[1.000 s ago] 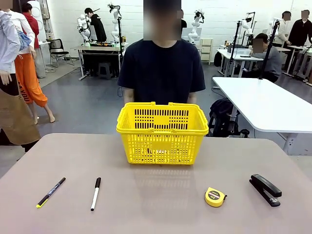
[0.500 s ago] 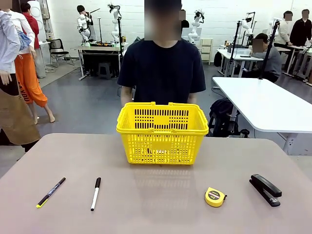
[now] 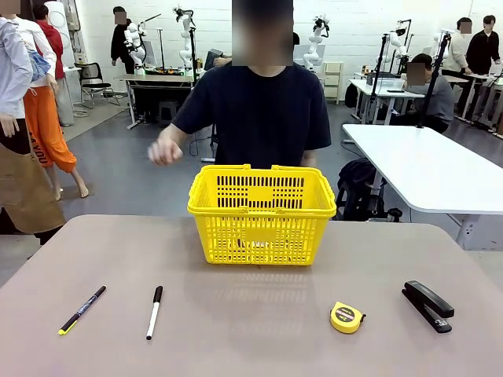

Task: Place the items the person wants into the basket.
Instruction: Pick up the item the person points to and place it in the Market Basket.

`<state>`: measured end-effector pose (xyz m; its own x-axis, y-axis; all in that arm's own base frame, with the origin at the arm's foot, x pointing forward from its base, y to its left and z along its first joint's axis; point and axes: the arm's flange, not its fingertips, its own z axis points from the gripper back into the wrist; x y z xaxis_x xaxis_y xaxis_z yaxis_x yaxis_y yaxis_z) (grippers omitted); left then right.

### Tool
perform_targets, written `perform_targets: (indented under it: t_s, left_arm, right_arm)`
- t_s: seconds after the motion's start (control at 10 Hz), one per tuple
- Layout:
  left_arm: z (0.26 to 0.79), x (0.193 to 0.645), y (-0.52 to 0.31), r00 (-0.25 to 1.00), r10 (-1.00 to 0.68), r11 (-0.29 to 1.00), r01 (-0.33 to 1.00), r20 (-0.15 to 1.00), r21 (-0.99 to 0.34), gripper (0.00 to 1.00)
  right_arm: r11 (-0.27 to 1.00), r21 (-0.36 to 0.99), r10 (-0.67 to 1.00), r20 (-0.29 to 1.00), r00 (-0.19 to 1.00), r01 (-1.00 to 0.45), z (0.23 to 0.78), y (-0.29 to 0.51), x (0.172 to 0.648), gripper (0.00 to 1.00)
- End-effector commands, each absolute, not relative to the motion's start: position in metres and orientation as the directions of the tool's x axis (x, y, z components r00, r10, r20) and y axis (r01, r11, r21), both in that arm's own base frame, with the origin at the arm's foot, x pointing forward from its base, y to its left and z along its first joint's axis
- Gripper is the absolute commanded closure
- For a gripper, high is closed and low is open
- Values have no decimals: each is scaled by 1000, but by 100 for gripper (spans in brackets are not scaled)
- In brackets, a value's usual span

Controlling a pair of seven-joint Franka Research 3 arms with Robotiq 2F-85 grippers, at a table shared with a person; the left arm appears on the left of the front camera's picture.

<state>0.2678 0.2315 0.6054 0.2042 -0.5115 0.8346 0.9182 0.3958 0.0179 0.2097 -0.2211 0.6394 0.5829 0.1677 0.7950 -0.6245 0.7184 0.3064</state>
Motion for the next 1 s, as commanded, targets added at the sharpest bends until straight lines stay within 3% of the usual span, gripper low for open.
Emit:
perform_targets:
  t_s: [0.0,0.9]
  left_arm:
    - [607,268,231,173,-505,382,923,846,39,0]
    - [606,269,230,203,-506,399,917,838,19,0]
  right_arm:
    - [705,308,163,807,568,-639,641,-220,210,0]
    - [705,308,163,807,568,-639,641,-220,210,0]
